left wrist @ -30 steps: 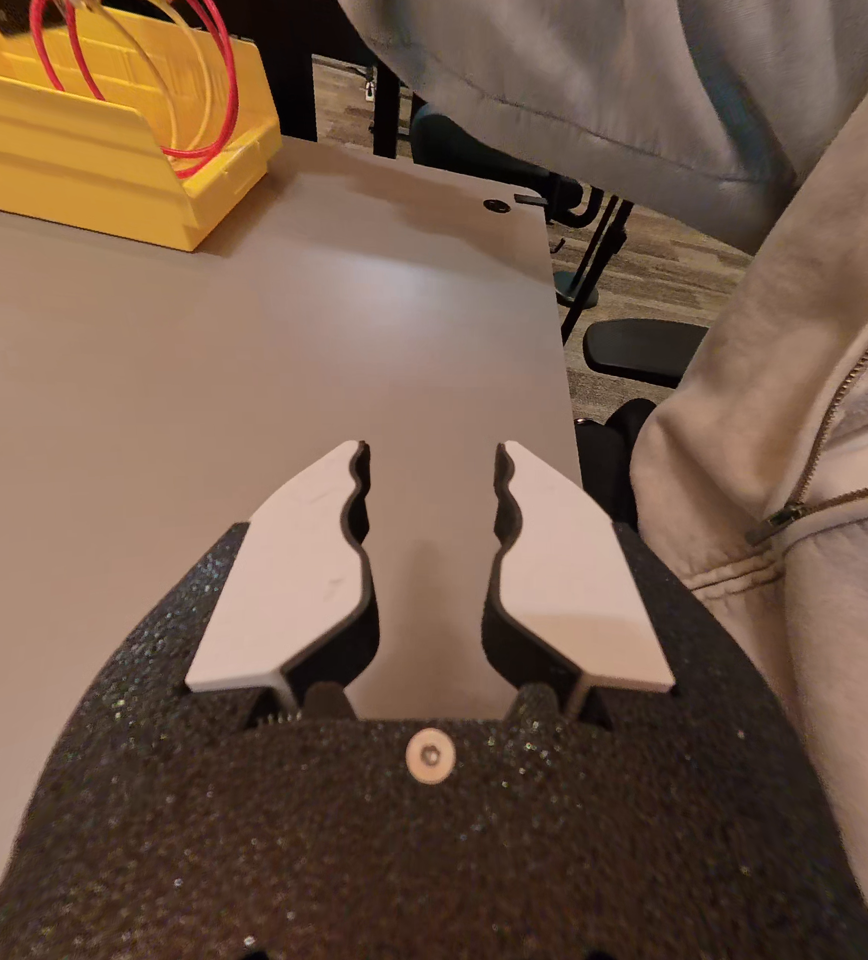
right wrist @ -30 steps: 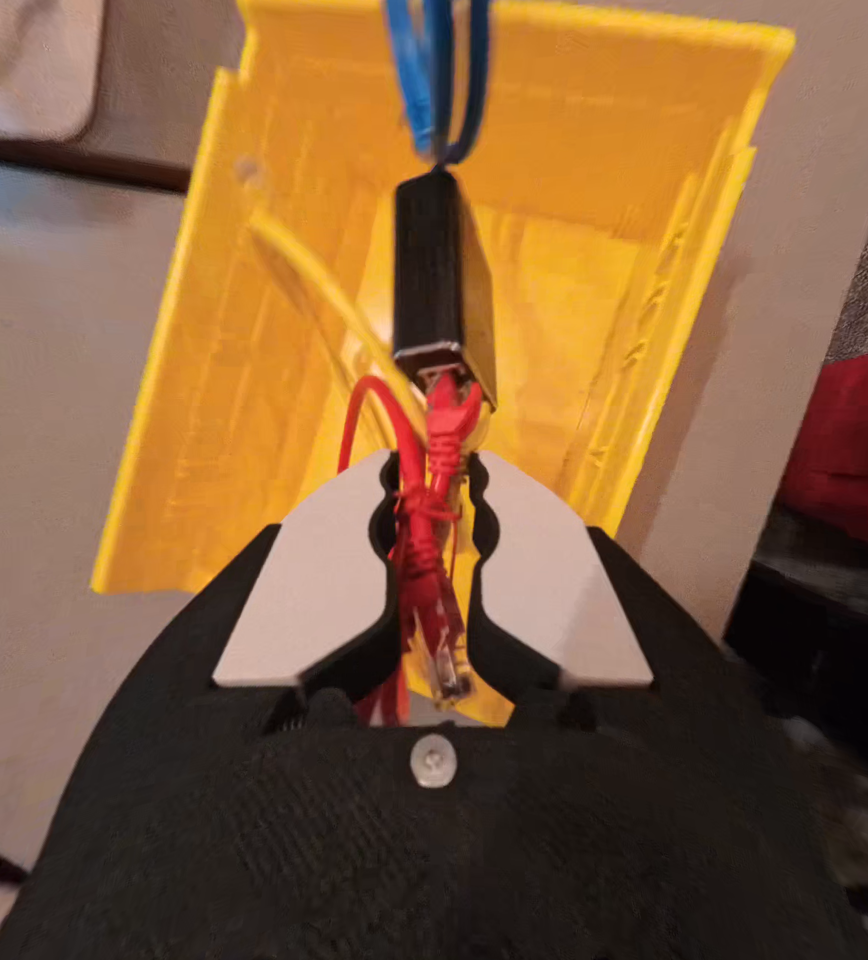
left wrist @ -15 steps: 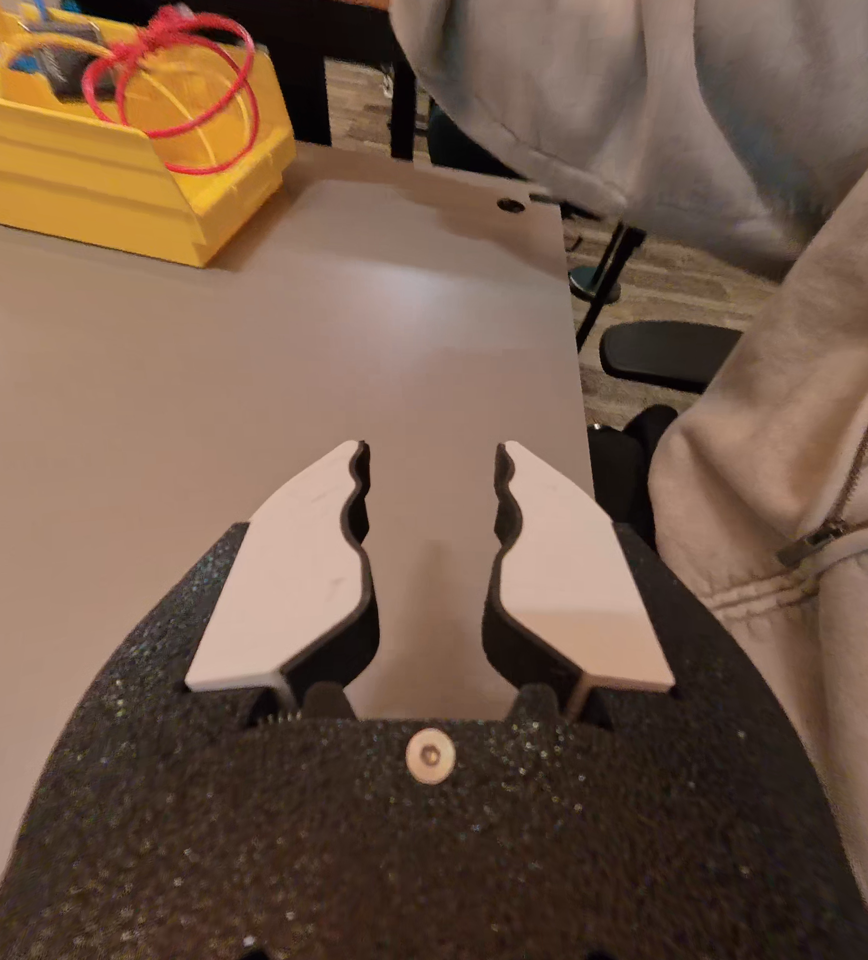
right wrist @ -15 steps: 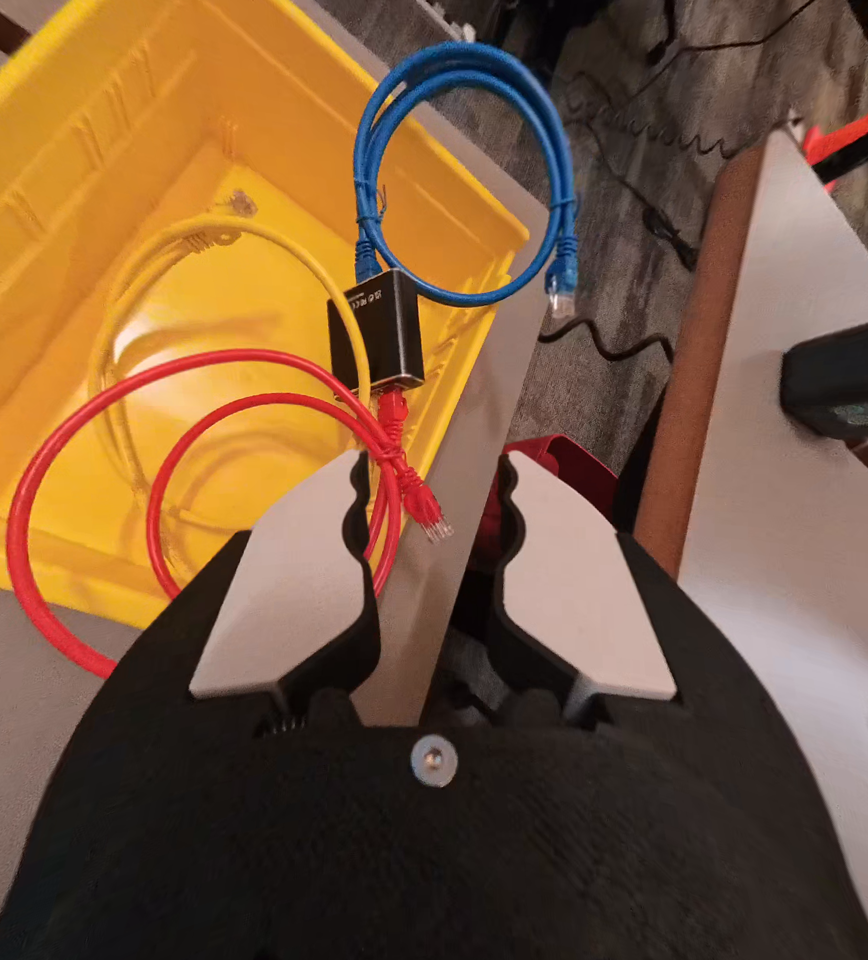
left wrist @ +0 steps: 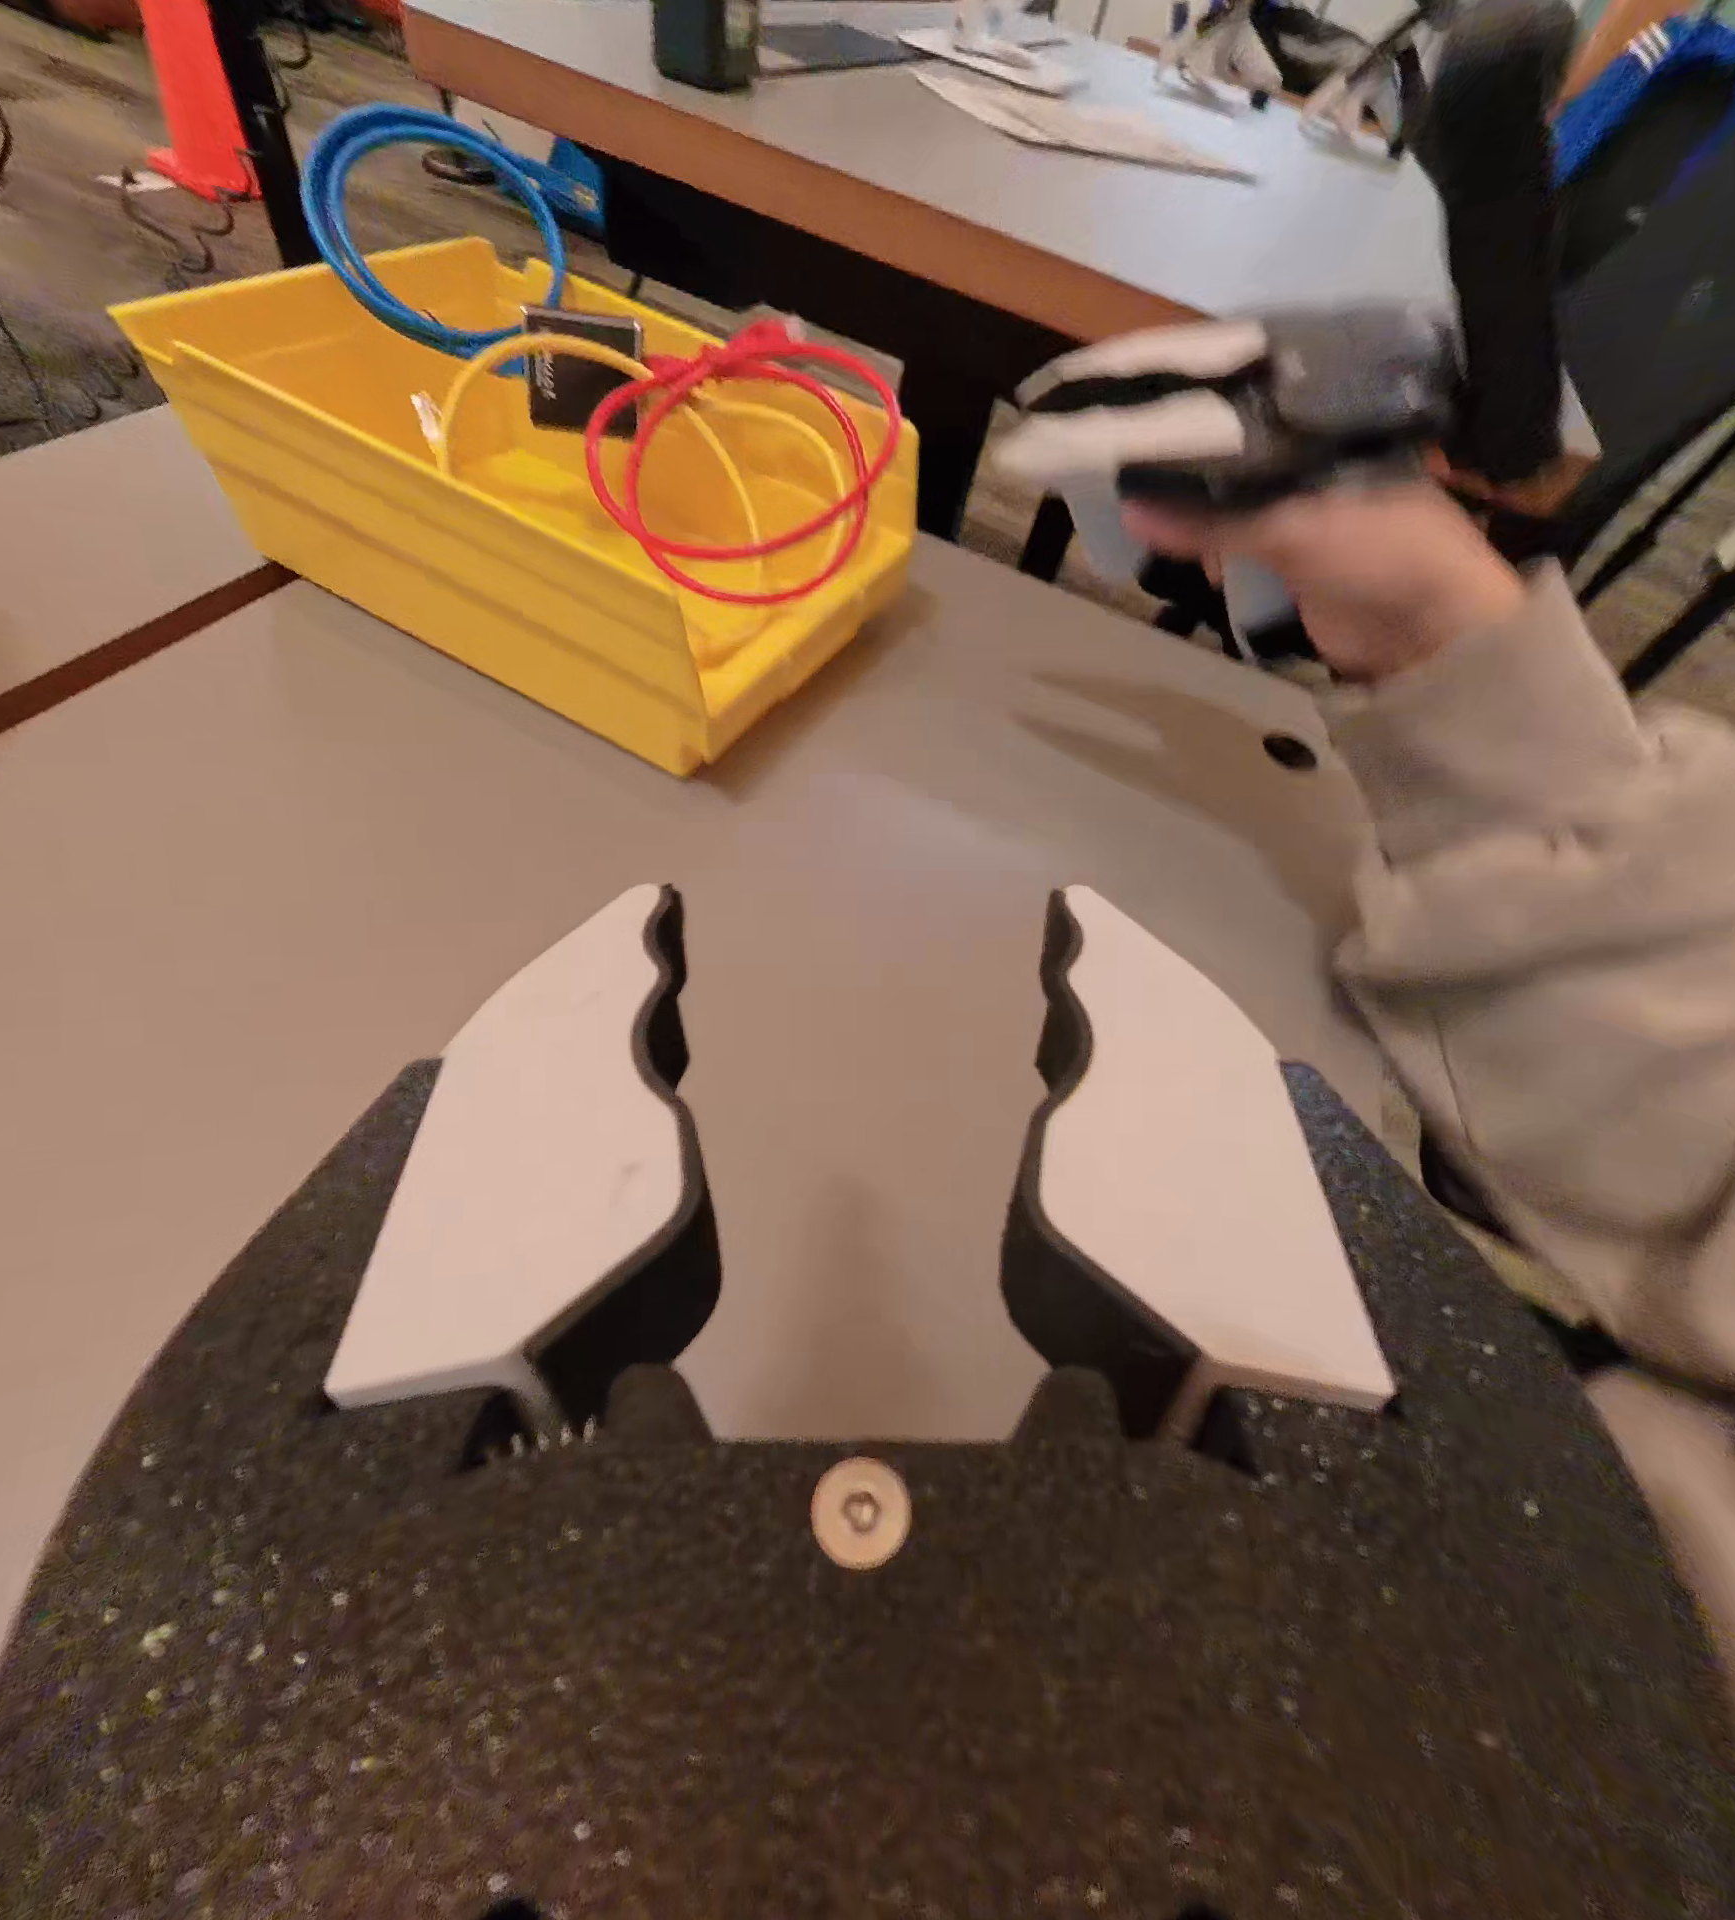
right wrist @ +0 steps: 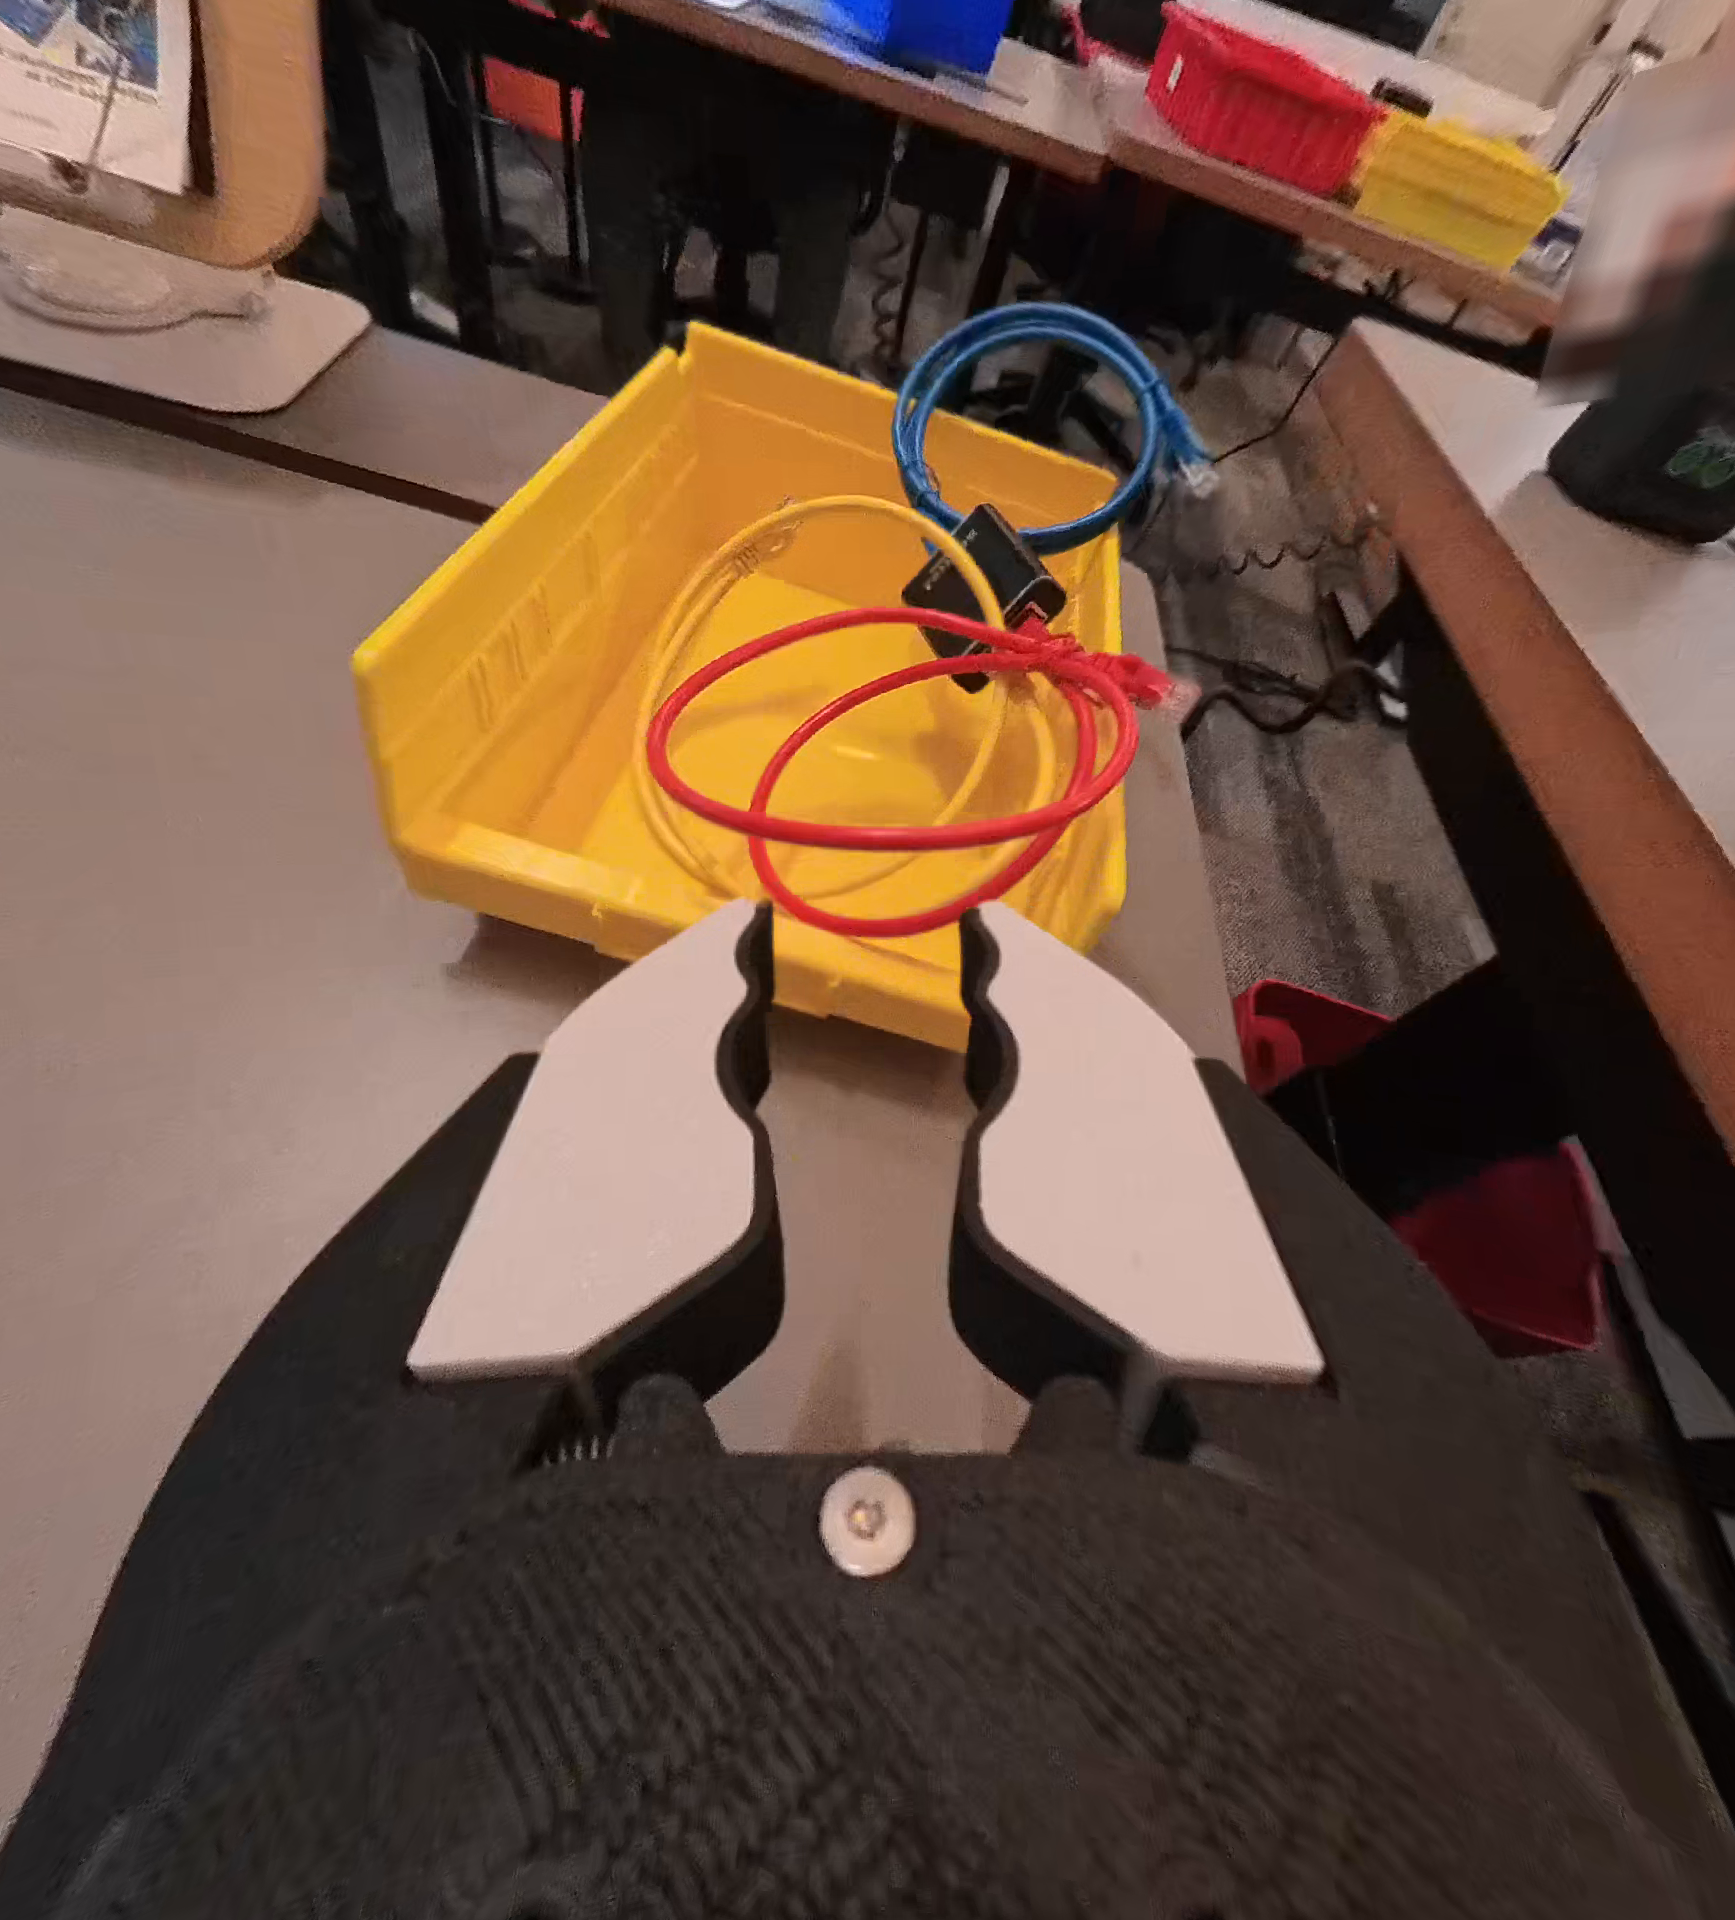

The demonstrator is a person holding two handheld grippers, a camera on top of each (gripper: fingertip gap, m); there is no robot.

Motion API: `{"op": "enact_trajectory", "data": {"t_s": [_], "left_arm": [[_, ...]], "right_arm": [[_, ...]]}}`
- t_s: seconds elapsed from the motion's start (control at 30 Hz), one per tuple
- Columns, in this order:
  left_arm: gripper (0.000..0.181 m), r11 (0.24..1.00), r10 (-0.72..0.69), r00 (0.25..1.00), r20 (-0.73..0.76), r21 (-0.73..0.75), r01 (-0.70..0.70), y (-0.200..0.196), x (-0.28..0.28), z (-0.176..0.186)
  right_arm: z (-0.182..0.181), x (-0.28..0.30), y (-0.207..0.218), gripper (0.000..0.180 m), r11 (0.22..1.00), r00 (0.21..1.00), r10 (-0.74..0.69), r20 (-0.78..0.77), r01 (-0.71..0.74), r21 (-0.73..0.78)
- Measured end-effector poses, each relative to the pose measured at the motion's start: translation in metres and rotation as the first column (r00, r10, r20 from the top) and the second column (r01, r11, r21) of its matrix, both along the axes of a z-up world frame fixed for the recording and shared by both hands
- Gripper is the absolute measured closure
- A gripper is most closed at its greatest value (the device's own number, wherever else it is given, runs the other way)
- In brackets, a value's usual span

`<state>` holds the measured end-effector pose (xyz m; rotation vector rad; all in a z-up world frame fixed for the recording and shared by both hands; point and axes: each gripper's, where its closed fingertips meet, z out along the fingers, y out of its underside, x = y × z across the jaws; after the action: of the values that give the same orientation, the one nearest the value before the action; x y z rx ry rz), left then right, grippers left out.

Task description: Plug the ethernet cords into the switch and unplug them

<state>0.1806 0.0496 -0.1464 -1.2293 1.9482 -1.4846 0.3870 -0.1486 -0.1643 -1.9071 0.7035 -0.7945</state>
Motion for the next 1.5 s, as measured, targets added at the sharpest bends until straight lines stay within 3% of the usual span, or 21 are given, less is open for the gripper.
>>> {"op": "enact_trajectory", "data": {"t_s": [0.13, 0.3, 0.47, 0.67, 0.8, 0.83, 0.93, 1.07, 1.17, 1.33, 1.5], "left_arm": [[0.094, 0.998, 0.058, 0.995, -0.076, 0.043, -0.055, -0.019, 0.069, 0.008], [0.095, 0.987, 0.152, 0.977, -0.150, 0.073, -0.142, -0.042, 0.161, 0.010], [0.098, 0.954, 0.249, 0.922, -0.295, 0.237, -0.182, -0.051, 0.225, -0.028], [0.089, 0.858, 0.473, 0.797, -0.376, 0.404, -0.319, -0.029, 0.274, -0.081], [0.106, 0.788, 0.506, 0.780, -0.368, 0.565, -0.244, -0.013, 0.279, -0.122], [0.124, 0.788, 0.483, 0.796, -0.365, 0.578, -0.213, -0.012, 0.277, -0.129], [0.161, 0.821, 0.510, 0.798, -0.322, 0.459, -0.340, 0.003, 0.276, -0.124], [0.166, 0.846, 0.453, 0.827, -0.333, 0.453, -0.281, 0.034, 0.235, -0.122], [0.167, 0.865, 0.413, 0.845, -0.340, 0.438, -0.247, 0.061, 0.174, -0.122], [0.169, 0.873, 0.349, 0.868, -0.352, 0.460, -0.164, 0.112, 0.020, -0.122], [0.175, 0.873, 0.331, 0.863, -0.383, 0.471, -0.126, 0.166, -0.149, -0.121]], "right_arm": [[-0.003, -0.027, 0.004, 0.144, 0.999, 0.999, 0.033, 0.008, -0.033, 0.038], [0.030, -0.030, 0.000, 0.134, 0.992, 0.995, 0.018, 0.100, -0.030, 0.120], [0.023, -0.026, -0.008, 0.121, 0.991, 0.998, 0.016, 0.059, -0.024, 0.129], [0.026, -0.025, -0.006, 0.123, 0.977, 0.998, 0.048, 0.037, -0.055, 0.207], [0.028, -0.036, 0.011, 0.125, 0.970, 0.990, 0.133, 0.048, -0.140, 0.198], [0.027, -0.037, 0.014, 0.125, 0.971, 0.988, 0.144, 0.049, -0.151, 0.184], [0.026, -0.042, 0.022, 0.125, 0.972, 0.984, 0.169, 0.051, -0.175, 0.155], [0.033, -0.053, 0.037, 0.126, 0.963, 0.976, 0.208, 0.068, -0.217, 0.162], [0.043, -0.066, 0.055, 0.126, 0.950, 0.963, 0.252, 0.097, -0.265, 0.164], [0.042, -0.095, 0.099, 0.126, 0.925, 0.928, 0.356, 0.108, -0.367, 0.098], [0.018, -0.146, 0.169, 0.124, 0.863, 0.865, 0.501, 0.034, -0.502, 0.061]]}}
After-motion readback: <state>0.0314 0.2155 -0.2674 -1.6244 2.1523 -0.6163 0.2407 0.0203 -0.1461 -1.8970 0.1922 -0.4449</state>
